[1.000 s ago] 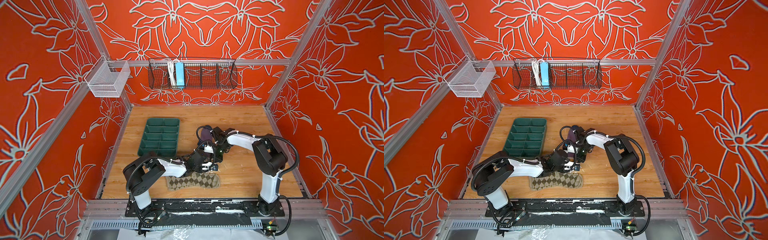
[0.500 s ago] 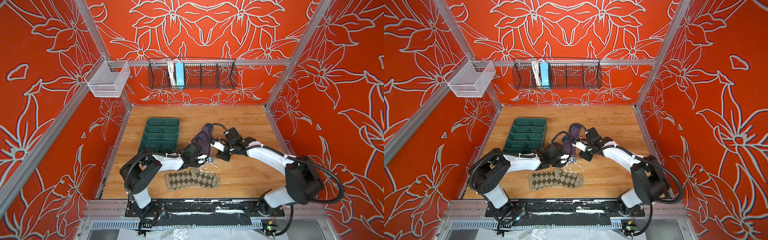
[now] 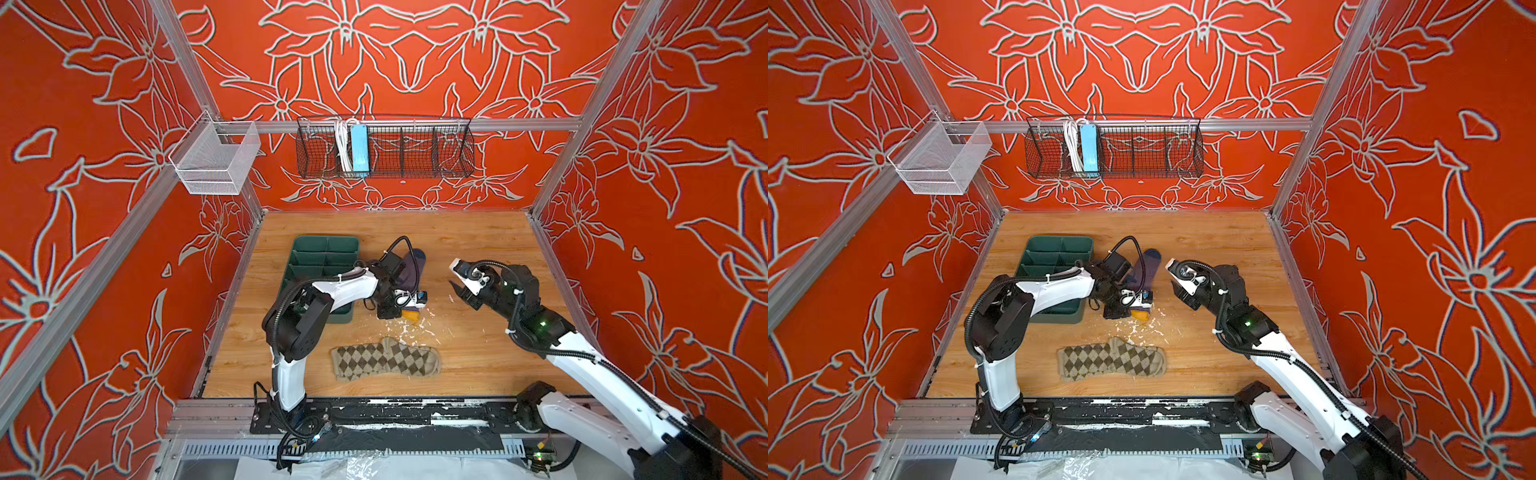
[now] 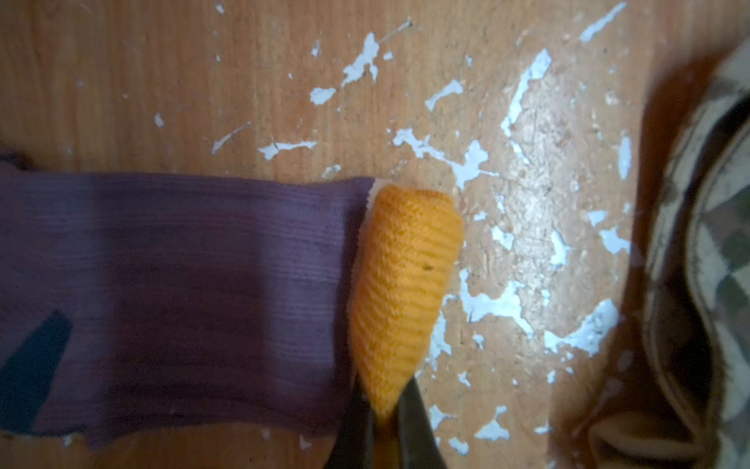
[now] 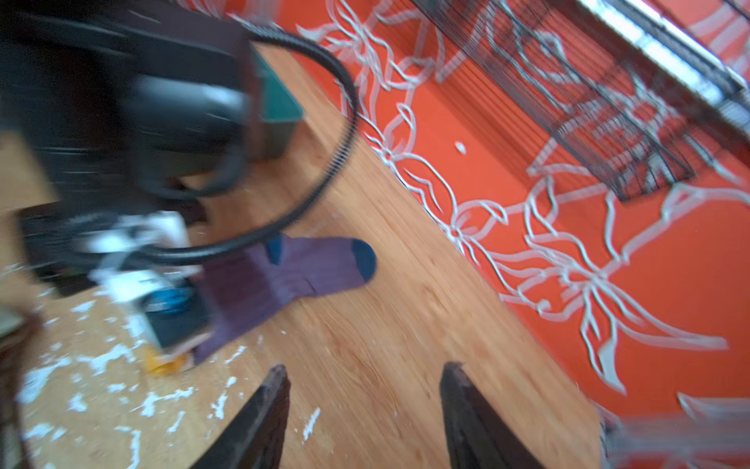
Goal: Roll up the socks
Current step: 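Open the right gripper and withdraw it while the left holds the roll, then bring the right gripper down and pinch the rolled yellow cuff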
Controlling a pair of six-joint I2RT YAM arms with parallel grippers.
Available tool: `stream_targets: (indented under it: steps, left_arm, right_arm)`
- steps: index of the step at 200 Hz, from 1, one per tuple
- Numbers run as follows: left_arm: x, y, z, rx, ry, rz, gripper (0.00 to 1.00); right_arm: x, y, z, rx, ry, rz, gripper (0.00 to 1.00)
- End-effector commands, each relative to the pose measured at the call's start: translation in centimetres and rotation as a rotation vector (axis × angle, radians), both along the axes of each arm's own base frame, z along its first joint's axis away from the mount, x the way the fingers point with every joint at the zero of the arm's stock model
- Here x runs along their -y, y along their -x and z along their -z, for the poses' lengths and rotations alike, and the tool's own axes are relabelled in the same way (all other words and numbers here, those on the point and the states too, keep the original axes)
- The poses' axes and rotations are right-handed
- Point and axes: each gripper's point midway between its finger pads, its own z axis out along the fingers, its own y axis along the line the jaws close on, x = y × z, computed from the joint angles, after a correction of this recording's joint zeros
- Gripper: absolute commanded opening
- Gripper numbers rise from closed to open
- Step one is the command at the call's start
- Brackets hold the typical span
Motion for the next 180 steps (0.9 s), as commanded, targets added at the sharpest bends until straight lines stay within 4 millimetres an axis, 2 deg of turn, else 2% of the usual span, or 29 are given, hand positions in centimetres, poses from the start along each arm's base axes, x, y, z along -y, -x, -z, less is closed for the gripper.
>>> stream_targets:
  steps: [1,30,49,69,98,123,180]
  left_arm:
    - [-0.8,2.1,0.4,-0.203,-0.042,-0.020,0.00]
    - [-0.7,0.8,0.8,-0.241,-0.062,-0.078,0.00]
    - [-0.8,0.2,0.8,-0.257,-0.063,-0.103,0.00]
    - [-0.8,-0.3,0.7,-0.261,-0.058,-0.121,0.00]
    - [-0.9,-0.4,0.7,-0.261,-0.055,-0.128,0.00]
    - [-0.8,-0.5,0.7,-0.261,-0.055,-0.131,0.00]
    - [-0.9,-0.5,0.7,-0.258,-0.052,-0.133,0.00]
  right_arm:
    - [-3.4,3.4,1.3,0.044,0.099,-0.265,0.61]
    - [-4.8,4.7,5.4,0.140,0.465,-0.336,0.61]
    - [-5.6,5.2,7.5,0.186,0.613,-0.367,0.61]
    - [-6.8,6.0,9.3,0.237,0.671,-0.420,0.63]
    - [-8.6,6.7,11.4,0.190,0.621,-0.461,0.64]
    - [-10.0,5.4,12.4,0.181,0.586,-0.412,0.62]
    - [-11.8,1.4,15.7,0.168,0.627,-0.296,0.57]
